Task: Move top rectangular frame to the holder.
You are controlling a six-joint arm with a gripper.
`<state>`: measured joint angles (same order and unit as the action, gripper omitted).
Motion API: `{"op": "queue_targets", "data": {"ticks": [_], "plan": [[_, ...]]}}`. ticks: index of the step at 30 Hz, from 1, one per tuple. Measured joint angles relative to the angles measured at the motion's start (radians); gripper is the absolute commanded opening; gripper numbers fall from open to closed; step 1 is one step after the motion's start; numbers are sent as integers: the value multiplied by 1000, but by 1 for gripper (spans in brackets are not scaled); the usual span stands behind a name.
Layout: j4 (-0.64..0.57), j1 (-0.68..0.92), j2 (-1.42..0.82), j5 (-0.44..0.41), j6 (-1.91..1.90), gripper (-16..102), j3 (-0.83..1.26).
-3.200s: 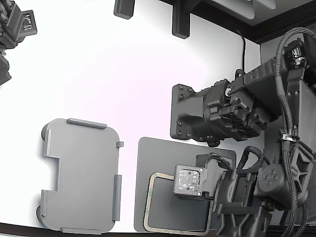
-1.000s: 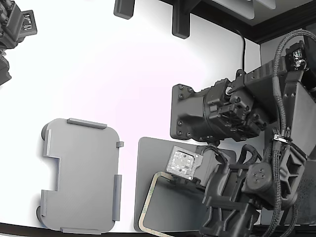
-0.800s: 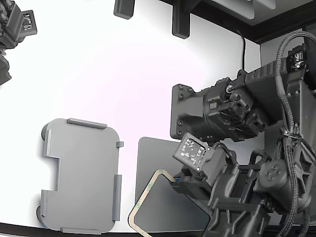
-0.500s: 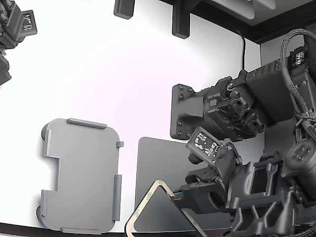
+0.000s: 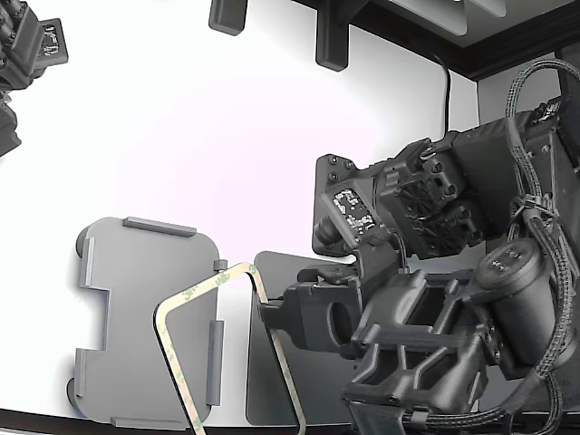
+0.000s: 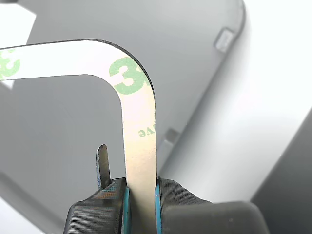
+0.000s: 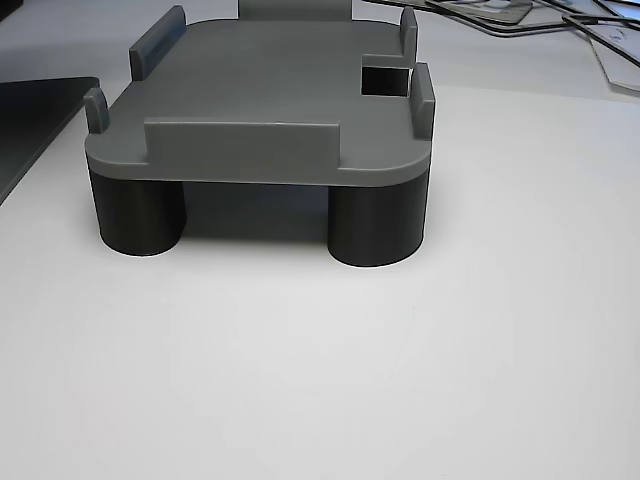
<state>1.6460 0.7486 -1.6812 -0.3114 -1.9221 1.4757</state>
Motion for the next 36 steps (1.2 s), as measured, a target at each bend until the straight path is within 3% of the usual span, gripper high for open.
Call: {"op": "queue_targets", "data": {"ticks": [13, 36], "plan": [[0, -120, 264, 41, -229, -10, -204], [-2, -158, 304, 75, -319, -10, -140]]}}
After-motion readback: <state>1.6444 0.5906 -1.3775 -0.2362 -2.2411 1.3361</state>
